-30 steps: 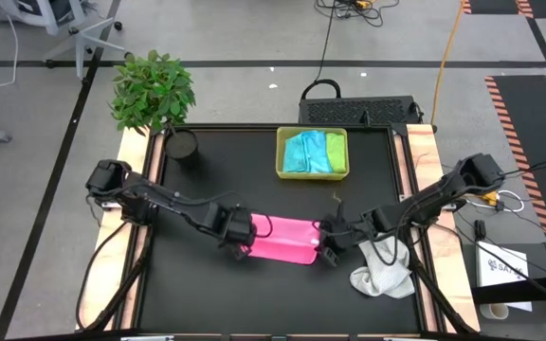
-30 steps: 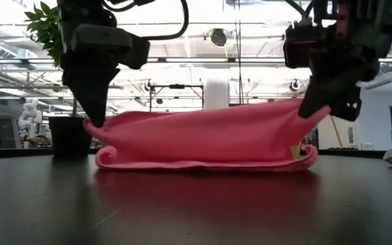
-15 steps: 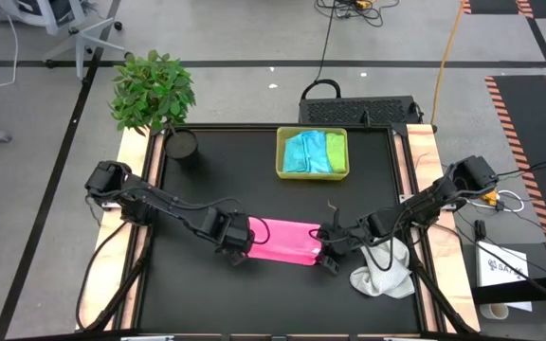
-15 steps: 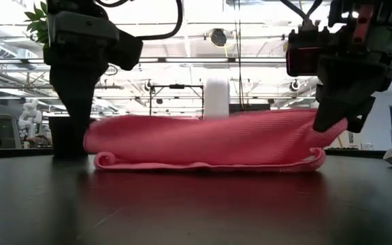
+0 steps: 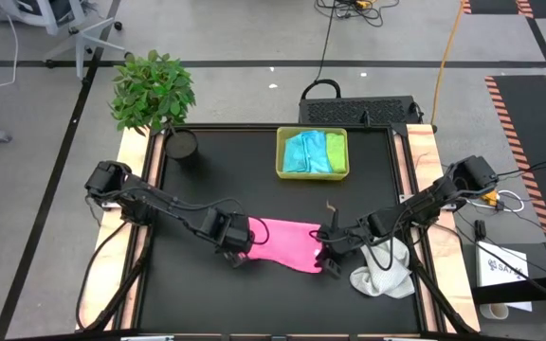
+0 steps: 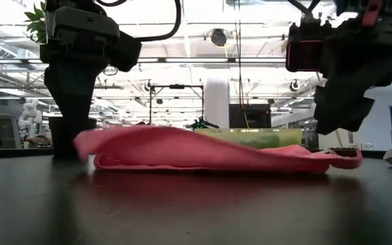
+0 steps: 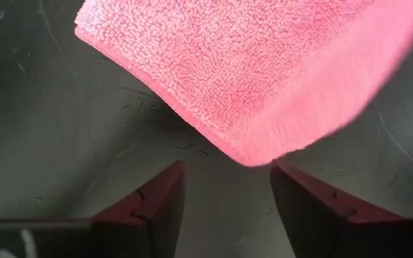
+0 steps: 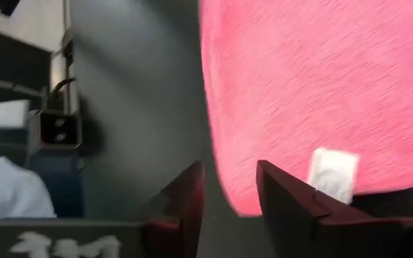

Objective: Fold microfiber towels
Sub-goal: Fold the pink microfiber cloth

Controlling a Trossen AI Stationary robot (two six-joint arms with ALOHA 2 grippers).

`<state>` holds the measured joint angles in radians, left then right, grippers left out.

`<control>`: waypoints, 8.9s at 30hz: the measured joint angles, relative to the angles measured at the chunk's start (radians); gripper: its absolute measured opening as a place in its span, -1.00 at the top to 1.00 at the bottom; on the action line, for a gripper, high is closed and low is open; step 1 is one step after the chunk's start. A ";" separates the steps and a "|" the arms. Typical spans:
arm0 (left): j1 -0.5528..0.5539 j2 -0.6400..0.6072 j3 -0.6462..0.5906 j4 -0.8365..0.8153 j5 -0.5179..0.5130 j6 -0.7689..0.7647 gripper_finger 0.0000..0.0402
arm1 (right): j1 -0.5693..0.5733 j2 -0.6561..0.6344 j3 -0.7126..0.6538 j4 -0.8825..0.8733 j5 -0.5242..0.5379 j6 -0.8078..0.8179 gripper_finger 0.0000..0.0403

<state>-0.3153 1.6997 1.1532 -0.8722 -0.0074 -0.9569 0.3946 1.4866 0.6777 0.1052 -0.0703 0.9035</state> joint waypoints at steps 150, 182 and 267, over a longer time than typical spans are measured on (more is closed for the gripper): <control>0.367 -0.015 -0.156 0.299 0.004 0.242 0.98 | -0.596 -0.058 -0.134 -0.042 -0.177 -0.340 1.00; 0.118 -0.092 -0.113 0.328 -0.285 0.248 0.98 | -0.435 -0.362 -0.133 -0.331 0.127 -0.454 1.00; -0.223 0.115 -0.055 0.614 -0.220 -0.066 0.39 | 0.231 -0.184 -0.133 -0.290 0.224 0.056 0.75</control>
<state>-0.5381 1.8149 1.0981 -0.2580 -0.2272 -1.0227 0.6258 1.3026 0.5449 -0.1851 0.1539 0.9598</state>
